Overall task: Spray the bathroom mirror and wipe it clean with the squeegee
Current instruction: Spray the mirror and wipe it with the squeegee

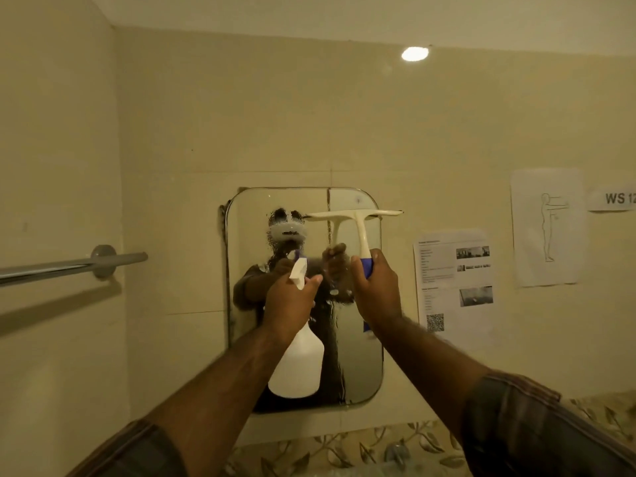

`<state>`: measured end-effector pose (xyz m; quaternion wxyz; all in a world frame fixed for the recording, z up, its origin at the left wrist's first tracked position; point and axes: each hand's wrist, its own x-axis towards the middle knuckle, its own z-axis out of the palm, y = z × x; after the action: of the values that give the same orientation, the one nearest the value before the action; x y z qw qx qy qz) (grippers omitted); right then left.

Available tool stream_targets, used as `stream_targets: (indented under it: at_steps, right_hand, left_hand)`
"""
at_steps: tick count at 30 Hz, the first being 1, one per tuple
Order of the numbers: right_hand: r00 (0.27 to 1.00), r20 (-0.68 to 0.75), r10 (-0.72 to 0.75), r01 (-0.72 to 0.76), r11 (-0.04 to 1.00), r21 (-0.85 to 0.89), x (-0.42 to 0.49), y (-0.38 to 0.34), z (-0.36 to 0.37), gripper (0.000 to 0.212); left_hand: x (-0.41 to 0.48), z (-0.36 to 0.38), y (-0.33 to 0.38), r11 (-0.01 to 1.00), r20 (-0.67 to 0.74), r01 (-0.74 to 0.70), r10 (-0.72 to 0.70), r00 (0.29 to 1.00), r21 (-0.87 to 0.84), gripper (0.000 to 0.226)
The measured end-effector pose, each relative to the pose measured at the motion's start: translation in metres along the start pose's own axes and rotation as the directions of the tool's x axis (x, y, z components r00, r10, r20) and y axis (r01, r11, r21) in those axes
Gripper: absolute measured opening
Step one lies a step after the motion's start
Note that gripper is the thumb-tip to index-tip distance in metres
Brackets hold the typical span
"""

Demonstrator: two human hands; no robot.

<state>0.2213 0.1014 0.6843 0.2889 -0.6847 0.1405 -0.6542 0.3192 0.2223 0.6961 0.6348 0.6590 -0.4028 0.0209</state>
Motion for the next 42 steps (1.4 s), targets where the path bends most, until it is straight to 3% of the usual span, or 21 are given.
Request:
stream_targets:
  at_steps: [3,9,16,19,22,27,30,33,37,42]
  right_hand:
    - [1.0,-0.001,-0.009,0.009,1.0,0.016,0.01,-0.009,0.004,0.01]
    - [0.999,0.034,0.005,-0.006,1.0,0.027,0.011,-0.007,0.008,0.009]
    - [0.998,0.033,0.054,-0.056,0.997,0.051,0.005,0.004,0.011,0.013]
    - [0.996,0.087,0.007,-0.01,0.999,0.037,0.015,-0.007,0.015,0.022]
    - [0.993,0.117,0.018,-0.021,1.0,0.023,0.04,-0.022,0.02,0.038]
    - [0.986,0.125,0.111,-0.1,0.991,-0.092,0.043,-0.009,0.026,0.03]
    - [0.983,0.123,0.138,-0.116,0.978,-0.173,-0.001,0.028,0.025,0.02]
    - [0.971,0.103,0.216,-0.178,0.939,-0.293,-0.063,0.07,0.022,0.024]
    - [0.903,0.082,0.423,-0.367,0.855,-0.365,-0.148,0.114,0.019,0.019]
    - [0.723,0.093,0.685,-0.524,0.631,-0.571,-0.233,0.153,0.003,0.026]
  left_hand:
    - [-0.008,-0.002,-0.014,0.999,0.076,0.034,-0.032,0.997,-0.018,0.022]
    - [-0.039,-0.004,-0.045,0.998,-0.09,-0.049,0.052,0.995,0.038,0.016]
    - [-0.054,-0.004,-0.082,1.0,-0.057,0.008,-0.008,0.998,0.003,0.03]
    - [-0.051,-0.006,-0.075,0.996,-0.111,0.008,-0.018,0.994,-0.092,0.02]
    - [-0.032,-0.01,-0.052,0.997,-0.027,-0.049,0.047,0.999,-0.064,0.02]
    - [-0.01,-0.013,-0.029,0.99,-0.055,-0.08,0.075,0.996,-0.114,0.022]
    - [-0.003,-0.011,-0.038,0.992,-0.085,-0.048,0.038,0.996,-0.116,0.02]
    - [-0.007,-0.007,-0.056,0.996,-0.094,-0.042,0.035,0.995,-0.077,0.016]
    - [-0.013,0.0,-0.081,0.999,-0.087,-0.018,0.014,0.996,-0.037,0.022]
    - [-0.019,0.006,-0.098,1.0,-0.098,0.015,-0.015,0.995,-0.004,0.04]
